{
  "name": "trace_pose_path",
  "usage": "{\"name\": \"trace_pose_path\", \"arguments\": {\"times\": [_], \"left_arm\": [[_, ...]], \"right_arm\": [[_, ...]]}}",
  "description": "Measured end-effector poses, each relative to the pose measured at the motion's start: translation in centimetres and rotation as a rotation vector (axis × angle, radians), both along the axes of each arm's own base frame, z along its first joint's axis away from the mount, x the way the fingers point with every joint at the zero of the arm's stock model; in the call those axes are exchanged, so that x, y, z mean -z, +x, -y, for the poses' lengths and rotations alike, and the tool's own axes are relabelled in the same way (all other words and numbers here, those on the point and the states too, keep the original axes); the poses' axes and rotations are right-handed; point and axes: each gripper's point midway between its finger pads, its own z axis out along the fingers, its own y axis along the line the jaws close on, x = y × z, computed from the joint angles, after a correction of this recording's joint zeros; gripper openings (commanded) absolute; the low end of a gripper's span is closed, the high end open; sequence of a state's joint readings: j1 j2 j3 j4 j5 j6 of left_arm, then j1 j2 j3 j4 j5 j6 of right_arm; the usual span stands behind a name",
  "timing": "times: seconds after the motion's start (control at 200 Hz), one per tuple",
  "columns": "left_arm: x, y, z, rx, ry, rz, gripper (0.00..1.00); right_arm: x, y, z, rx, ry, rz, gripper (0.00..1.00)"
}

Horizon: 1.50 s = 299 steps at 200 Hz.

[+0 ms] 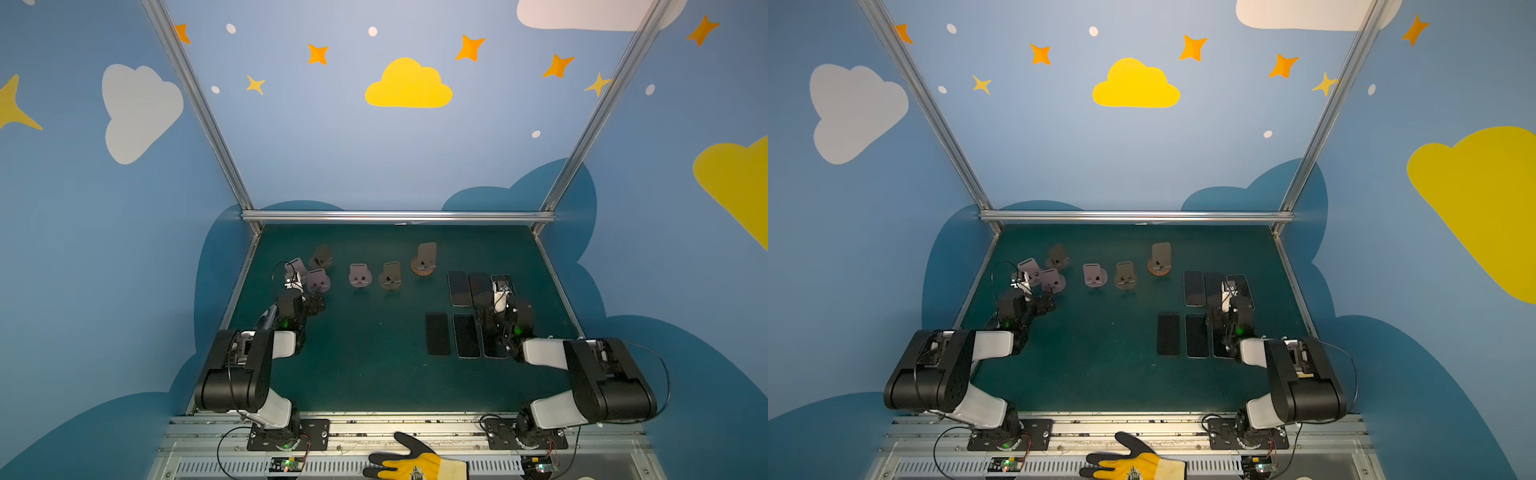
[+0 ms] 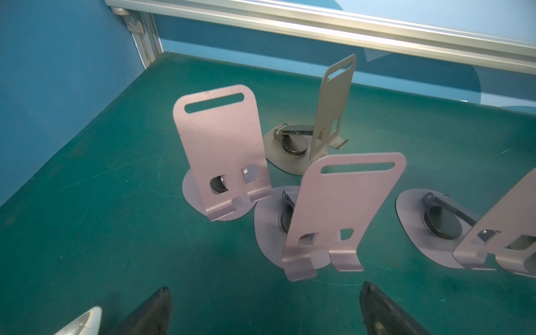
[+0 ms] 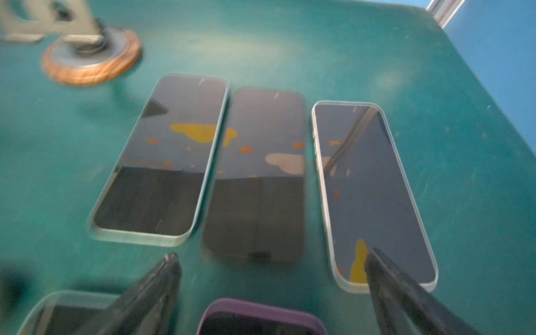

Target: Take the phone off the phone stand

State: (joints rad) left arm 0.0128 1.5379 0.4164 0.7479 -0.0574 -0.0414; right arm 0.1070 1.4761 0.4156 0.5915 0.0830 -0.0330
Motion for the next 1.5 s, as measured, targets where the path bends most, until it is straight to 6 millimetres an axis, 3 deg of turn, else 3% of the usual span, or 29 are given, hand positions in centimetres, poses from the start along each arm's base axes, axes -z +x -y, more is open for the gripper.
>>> {"name": "trace_pose_path", "arguments": {"times": [0.1, 0.17, 0.556, 1.497], "left_arm": [[0.0, 0.0, 0.0, 0.0, 0.0, 0.0, 1.0], [0.0, 0.0, 0.0, 0.0, 0.0, 0.0, 1.0], [0.0, 0.0, 0.0, 0.0, 0.0, 0.0, 1.0], [0.0, 0.0, 0.0, 0.0, 0.0, 0.0, 1.0]], "right_arm": [[-3.3, 2.8, 1.5, 0.055, 0.046, 0.046, 0.99], [-4.4, 3.2, 2.1, 0.074, 0.062, 0.067, 0.99], [-2.4, 2.0, 1.6, 0.072, 0.085, -0.027, 0.99], [-2.3, 1.9, 1.4, 0.067, 0.084, -0.037, 0.99]]}}
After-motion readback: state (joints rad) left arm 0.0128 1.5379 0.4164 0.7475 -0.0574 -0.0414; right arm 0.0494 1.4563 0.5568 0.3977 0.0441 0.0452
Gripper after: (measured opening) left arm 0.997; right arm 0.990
